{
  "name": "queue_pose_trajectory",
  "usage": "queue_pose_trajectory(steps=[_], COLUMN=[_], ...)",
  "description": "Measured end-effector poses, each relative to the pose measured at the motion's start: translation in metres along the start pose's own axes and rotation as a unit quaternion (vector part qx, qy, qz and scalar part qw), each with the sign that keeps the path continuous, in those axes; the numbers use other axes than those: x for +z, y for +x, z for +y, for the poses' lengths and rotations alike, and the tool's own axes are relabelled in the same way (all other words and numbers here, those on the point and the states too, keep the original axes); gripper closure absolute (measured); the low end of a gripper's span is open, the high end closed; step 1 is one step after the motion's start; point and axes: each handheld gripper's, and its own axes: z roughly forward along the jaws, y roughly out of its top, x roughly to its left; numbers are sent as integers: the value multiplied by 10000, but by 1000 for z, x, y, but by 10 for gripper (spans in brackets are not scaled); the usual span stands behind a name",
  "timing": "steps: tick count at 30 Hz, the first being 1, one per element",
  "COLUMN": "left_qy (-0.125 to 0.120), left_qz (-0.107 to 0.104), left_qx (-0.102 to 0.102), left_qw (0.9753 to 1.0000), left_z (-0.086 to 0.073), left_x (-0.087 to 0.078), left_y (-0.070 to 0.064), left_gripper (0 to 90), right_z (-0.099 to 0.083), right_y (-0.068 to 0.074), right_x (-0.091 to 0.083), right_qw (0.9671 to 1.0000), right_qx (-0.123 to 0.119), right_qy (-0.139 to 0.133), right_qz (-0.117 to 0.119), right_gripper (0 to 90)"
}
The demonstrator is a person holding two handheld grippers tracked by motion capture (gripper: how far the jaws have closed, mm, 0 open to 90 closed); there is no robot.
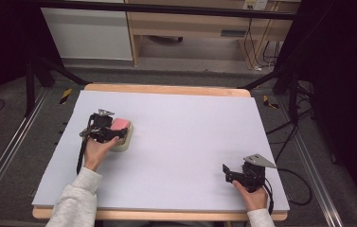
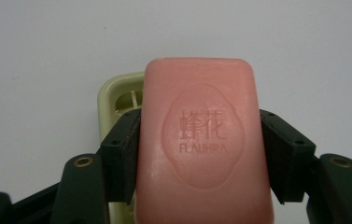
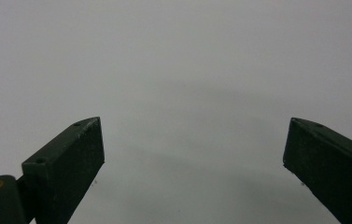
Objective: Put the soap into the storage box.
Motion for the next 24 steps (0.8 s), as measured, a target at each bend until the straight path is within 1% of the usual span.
queue_pose_trajectory(steps=[12, 17, 20, 21, 24], left_qy=[74, 119, 163, 168, 184], left_qz=[62, 96, 120, 126, 138], left_qx=[-42, -25, -59, -66, -77], left_qw=[9999, 9999, 9998, 9998, 9997], left_z=[-2, -3, -5, -5, -6], left_x=[8, 12, 14, 15, 16], left_y=[5, 6, 7, 8, 8], left_gripper=[373, 374, 373, 373, 374], right_z=[0, 0, 0, 0, 0], right_y=[0, 0, 0, 0, 0], right_x=[0, 0, 0, 0, 0], right_qw=[10000, 10000, 10000, 10000, 10000], right_qx=[33, 32, 6, 49, 34], right_qy=[23, 21, 12, 25, 20], right_qz=[21, 15, -4, 27, 19], right_gripper=[55, 55, 55, 55, 55])
